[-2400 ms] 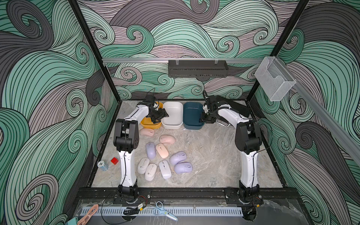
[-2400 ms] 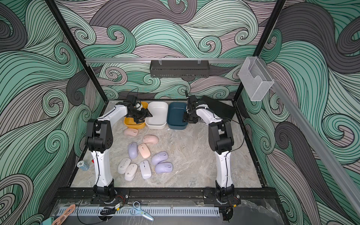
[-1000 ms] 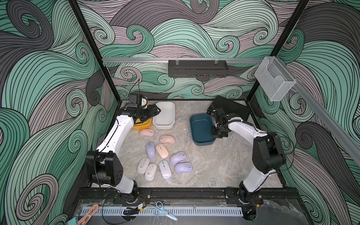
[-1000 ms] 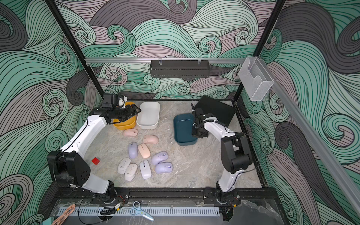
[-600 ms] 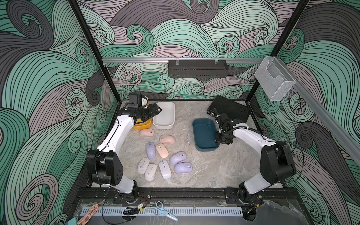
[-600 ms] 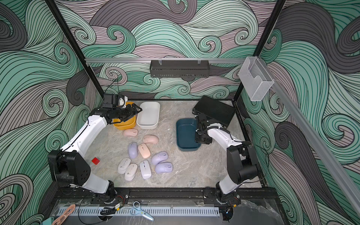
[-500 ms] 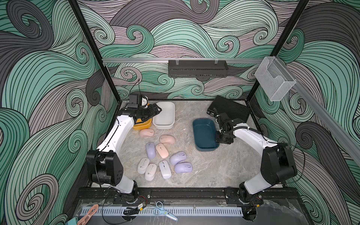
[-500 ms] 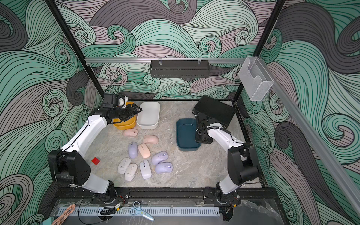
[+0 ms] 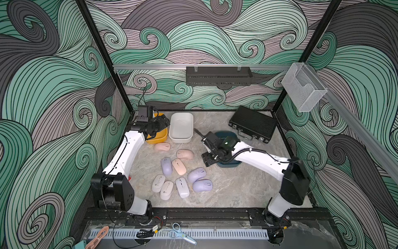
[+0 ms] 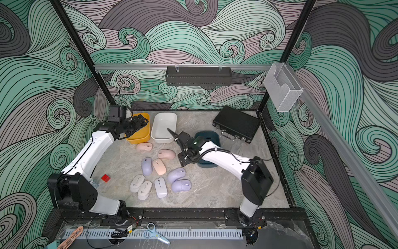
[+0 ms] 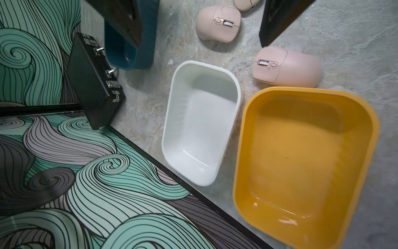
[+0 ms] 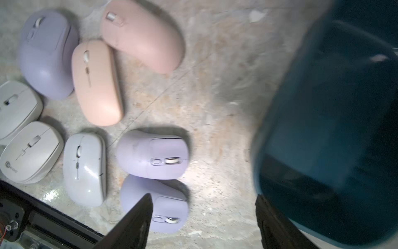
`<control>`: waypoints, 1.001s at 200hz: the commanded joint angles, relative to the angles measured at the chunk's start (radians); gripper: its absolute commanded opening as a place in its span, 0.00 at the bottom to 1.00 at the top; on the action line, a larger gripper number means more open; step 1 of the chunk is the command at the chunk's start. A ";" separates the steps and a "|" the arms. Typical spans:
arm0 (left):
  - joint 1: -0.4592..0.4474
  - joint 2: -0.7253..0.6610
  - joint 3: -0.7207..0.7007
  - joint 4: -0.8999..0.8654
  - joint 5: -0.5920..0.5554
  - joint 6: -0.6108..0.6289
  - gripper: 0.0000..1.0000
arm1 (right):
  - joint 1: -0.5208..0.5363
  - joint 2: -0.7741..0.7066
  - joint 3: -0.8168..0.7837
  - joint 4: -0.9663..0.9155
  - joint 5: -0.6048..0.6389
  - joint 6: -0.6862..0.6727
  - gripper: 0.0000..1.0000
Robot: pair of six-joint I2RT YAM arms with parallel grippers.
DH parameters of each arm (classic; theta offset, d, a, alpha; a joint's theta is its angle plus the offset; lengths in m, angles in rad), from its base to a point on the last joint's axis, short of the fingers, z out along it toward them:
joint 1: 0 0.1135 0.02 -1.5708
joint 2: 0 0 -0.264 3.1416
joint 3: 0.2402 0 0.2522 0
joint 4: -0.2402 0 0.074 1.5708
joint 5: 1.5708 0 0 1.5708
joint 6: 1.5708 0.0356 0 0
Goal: Place the mice by color into the storage box
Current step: Adjust the mouse at the center of the board.
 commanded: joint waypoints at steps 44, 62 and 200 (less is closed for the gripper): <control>0.028 -0.008 -0.012 0.000 -0.034 -0.031 0.84 | 0.110 0.124 -0.018 0.007 -0.064 -0.032 0.71; 0.029 -0.005 -0.011 0.000 -0.030 -0.033 0.84 | 0.101 0.138 -0.038 0.020 -0.050 -0.046 0.71; 0.031 0.004 -0.011 -0.003 -0.020 -0.043 0.85 | -0.054 0.297 0.016 0.032 0.020 -0.108 0.68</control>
